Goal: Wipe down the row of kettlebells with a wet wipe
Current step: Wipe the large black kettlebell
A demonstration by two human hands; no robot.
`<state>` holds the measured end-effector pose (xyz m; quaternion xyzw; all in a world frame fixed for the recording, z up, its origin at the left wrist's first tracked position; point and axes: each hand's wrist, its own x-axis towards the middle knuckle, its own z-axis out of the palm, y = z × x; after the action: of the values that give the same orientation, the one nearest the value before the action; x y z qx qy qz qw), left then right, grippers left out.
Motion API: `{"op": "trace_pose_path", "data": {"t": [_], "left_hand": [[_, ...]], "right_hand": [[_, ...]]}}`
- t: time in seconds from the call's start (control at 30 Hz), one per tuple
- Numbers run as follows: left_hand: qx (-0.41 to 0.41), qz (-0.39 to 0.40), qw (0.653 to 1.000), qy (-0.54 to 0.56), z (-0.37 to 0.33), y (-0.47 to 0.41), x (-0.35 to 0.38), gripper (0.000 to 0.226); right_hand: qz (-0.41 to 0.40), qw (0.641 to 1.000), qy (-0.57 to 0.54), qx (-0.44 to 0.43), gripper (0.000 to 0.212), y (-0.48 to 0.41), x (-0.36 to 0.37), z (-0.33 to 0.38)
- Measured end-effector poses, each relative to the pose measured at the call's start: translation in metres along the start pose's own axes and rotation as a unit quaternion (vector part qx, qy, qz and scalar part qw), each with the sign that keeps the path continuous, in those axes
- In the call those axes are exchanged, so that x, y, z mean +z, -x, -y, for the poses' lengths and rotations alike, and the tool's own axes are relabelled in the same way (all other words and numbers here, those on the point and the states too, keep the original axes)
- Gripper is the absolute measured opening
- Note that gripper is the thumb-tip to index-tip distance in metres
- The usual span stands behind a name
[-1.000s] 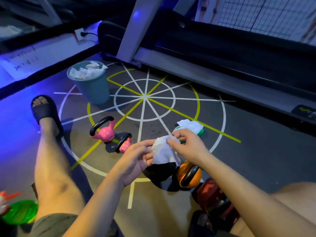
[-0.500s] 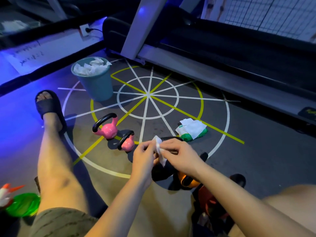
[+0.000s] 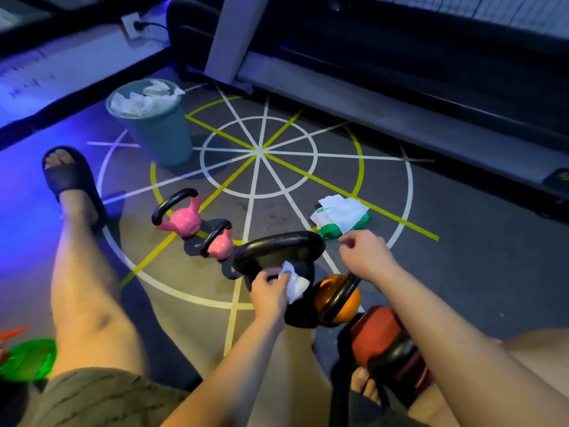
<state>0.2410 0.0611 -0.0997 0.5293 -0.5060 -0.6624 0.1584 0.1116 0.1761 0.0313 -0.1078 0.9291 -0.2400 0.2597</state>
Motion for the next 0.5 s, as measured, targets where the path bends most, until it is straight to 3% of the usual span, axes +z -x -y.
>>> {"op": "trace_pose_path", "data": {"t": [0.13, 0.23, 0.3, 0.4, 0.43, 0.5], "left_hand": [[0.083, -0.045, 0.996, 0.008, -0.01, -0.002, 0.037, 0.016], [0.176, -0.02, 0.979, -0.099, -0.007, -0.011, 0.051, 0.028], [0.269, 0.023, 0.931, -0.245, 0.002, -0.016, 0.053, 0.014], [0.392, -0.018, 0.805, -0.444, 0.014, -0.027, 0.048, 0.017], [0.407, -0.042, 0.769, -0.491, 0.014, -0.027, 0.047, 0.019], [0.409, -0.054, 0.737, -0.536, 0.014, -0.029, 0.048, 0.023]], "right_hand": [[0.008, 0.998, 0.051, -0.041, 0.045, -0.005, 0.012, -0.001], [0.037, 0.992, 0.057, -0.103, 0.052, -0.008, 0.021, 0.001], [0.073, 0.991, 0.058, -0.096, 0.055, -0.015, 0.026, -0.001], [0.071, 0.993, 0.036, -0.083, 0.049, -0.027, 0.026, -0.003], [0.067, 0.994, 0.025, -0.081, 0.047, -0.03, 0.026, -0.003], [0.078, 0.994, 0.013, -0.076, 0.049, -0.035, 0.027, -0.003]]}}
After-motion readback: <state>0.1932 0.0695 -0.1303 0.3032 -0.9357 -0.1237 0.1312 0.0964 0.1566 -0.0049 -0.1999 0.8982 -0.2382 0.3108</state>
